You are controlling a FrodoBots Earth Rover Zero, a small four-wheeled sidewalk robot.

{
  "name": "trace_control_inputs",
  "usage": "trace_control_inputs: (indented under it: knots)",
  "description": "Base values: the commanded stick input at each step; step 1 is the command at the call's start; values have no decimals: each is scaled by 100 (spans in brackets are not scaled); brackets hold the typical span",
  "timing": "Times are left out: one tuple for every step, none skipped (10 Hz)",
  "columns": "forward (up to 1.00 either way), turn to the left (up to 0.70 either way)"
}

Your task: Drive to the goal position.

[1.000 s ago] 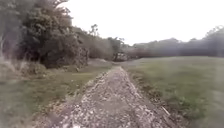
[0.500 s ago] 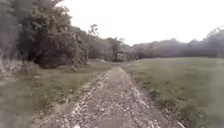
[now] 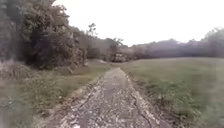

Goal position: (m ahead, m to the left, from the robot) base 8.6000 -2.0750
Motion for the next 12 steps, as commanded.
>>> trace_control_inputs:
  knots:
    - [70, 0]
    - [70, 0]
    - [70, 0]
    - [70, -9]
    - [70, -2]
    - [70, 0]
    - [70, 0]
    - [70, 0]
    - [70, 0]
    - [70, 0]
    - [70, 0]
    - [70, 0]
